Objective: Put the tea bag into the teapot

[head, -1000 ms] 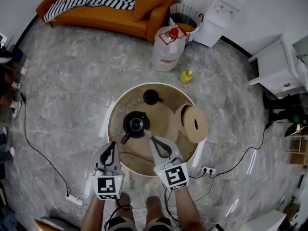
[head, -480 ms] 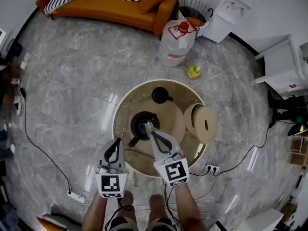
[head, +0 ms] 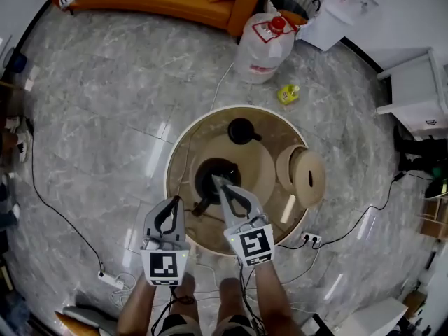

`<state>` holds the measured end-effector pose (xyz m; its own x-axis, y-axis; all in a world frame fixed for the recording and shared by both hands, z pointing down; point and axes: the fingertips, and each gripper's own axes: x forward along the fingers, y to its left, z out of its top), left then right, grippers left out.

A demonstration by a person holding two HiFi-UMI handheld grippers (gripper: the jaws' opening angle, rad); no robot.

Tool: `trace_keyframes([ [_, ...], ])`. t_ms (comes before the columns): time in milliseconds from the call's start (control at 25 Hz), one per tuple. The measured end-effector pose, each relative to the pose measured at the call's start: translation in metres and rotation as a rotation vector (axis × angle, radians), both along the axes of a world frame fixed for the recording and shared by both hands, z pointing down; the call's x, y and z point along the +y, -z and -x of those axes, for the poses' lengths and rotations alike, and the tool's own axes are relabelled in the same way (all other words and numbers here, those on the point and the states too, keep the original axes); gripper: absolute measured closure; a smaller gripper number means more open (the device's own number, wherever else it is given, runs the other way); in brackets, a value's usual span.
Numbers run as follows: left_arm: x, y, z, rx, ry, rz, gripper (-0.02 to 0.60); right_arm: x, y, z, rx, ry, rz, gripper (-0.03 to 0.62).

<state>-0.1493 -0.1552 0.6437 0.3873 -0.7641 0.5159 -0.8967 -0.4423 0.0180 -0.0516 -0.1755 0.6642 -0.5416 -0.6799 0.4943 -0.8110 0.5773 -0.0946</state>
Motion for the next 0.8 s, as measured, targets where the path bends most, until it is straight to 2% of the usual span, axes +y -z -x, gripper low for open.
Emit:
trace_keyframes([
  [280, 0.004, -0.01, 0.0, 0.036, 0.032, 0.055, 0.565, 0.001, -0.016, -0.002, -0.001, -0.006, 0.018, 0.592],
  [600, 0.008, -0.015, 0.0, -0.006, -0.017, 0.024, 0.565, 0.006, -0.021, -0.002, -0.013, -0.018, 0.028, 0.591],
  [640, 0.009, -0.015, 0.0, -0.006, -0.018, 0.024, 0.565, 0.007, -0.019, -0.002, -0.022, -0.023, 0.028, 0.569],
  [680, 0.01, -0.013, -0.001, -0.005, -0.018, 0.023, 0.565, 0.008, -0.018, -0.002, -0.032, -0.026, 0.031, 0.471],
  [720, 0.01, -0.011, -0.001, -0.004, -0.017, 0.021, 0.565, 0.008, -0.016, -0.002, -0.039, -0.031, 0.034, 0.437],
  [800, 0.009, -0.007, -0.002, -0.004, -0.018, 0.016, 0.565, 0.009, -0.014, -0.004, -0.041, -0.042, 0.038, 0.428],
])
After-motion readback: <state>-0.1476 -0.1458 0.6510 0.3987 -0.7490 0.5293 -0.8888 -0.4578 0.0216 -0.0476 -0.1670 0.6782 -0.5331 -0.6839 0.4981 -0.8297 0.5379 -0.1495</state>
